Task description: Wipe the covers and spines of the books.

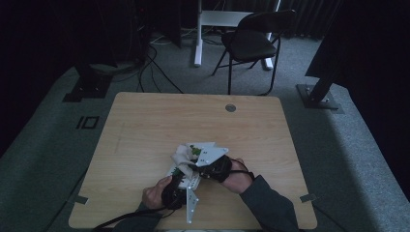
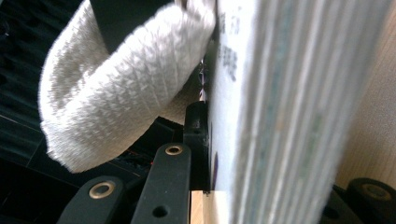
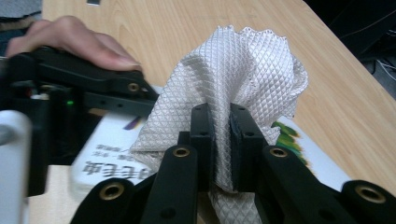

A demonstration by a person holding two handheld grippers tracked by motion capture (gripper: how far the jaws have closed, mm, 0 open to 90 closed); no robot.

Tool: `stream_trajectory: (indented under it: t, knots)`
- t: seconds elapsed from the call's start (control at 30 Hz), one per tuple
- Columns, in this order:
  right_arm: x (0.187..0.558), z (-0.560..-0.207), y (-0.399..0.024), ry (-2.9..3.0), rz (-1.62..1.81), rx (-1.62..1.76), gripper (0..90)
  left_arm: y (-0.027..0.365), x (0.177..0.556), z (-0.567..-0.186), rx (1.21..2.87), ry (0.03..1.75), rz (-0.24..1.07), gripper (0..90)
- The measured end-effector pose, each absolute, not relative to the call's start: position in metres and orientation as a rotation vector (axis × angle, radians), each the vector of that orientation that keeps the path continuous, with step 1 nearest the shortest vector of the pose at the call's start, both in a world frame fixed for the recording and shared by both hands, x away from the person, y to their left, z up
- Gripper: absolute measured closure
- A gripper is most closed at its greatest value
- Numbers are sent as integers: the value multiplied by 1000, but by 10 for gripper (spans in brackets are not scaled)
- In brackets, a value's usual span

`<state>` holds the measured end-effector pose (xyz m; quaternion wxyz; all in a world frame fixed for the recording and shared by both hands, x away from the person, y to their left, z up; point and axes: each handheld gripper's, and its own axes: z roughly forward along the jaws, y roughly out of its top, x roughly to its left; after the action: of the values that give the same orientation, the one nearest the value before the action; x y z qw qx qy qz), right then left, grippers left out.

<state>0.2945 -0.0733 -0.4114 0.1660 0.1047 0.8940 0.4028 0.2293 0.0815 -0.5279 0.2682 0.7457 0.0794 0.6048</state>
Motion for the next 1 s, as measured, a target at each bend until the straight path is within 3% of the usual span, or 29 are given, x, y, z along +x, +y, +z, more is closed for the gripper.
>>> stream_trajectory:
  t: [1.0]
  knots:
    - [360, -381, -72, 2453, 1179, 442, 823, 81, 225, -526, 2006, 179, 1655, 788]
